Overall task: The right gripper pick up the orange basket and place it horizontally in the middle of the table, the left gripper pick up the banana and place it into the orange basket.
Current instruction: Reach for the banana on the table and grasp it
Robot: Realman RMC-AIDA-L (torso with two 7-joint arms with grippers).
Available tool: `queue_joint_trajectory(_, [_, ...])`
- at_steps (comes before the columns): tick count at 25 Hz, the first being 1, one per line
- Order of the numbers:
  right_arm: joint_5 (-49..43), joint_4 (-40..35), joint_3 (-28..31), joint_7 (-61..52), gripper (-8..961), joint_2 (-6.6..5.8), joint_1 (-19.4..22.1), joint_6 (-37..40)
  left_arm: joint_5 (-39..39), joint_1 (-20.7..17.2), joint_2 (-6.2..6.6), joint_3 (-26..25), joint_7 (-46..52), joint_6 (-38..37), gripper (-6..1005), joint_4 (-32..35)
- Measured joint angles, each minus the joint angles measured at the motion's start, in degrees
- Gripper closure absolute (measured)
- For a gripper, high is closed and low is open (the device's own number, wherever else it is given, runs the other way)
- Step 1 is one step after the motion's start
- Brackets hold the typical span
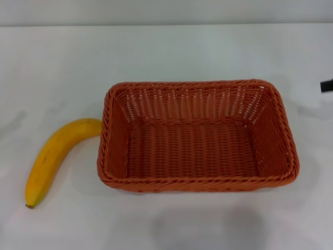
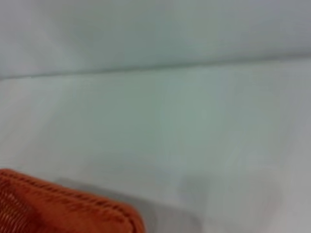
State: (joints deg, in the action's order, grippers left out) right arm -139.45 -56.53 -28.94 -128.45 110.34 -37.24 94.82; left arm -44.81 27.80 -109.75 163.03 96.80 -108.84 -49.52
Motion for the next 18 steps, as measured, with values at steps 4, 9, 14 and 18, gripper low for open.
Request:
queue_joint_trajectory(4, [9.18,0.02,0.16,9.82,210,2.18,4.72,-5.91,17.28,6.88,2.72,0.07,4.51,-3.45,125,-3.71])
queue_joint_trajectory(9, [24.29,1.28,0.20,21.42,211,3.92,9.83,-11.72,43.79,15.51,5.47,0.10,6.03,-3.71,124,-3.19])
queue_joint_trajectory(14, [31.77,3.26,-0.11,26.20,212,4.04,11.57,-12.58,56.48,20.62,5.25,0.10,6.09,-1.28,125,-3.39])
queue_joint_trajectory(18, [35.07,4.00,0.02,27.14,212,4.13,13.41,-12.06,61.30,24.37,4.20,0.10,6.31,2.24,125,-3.15])
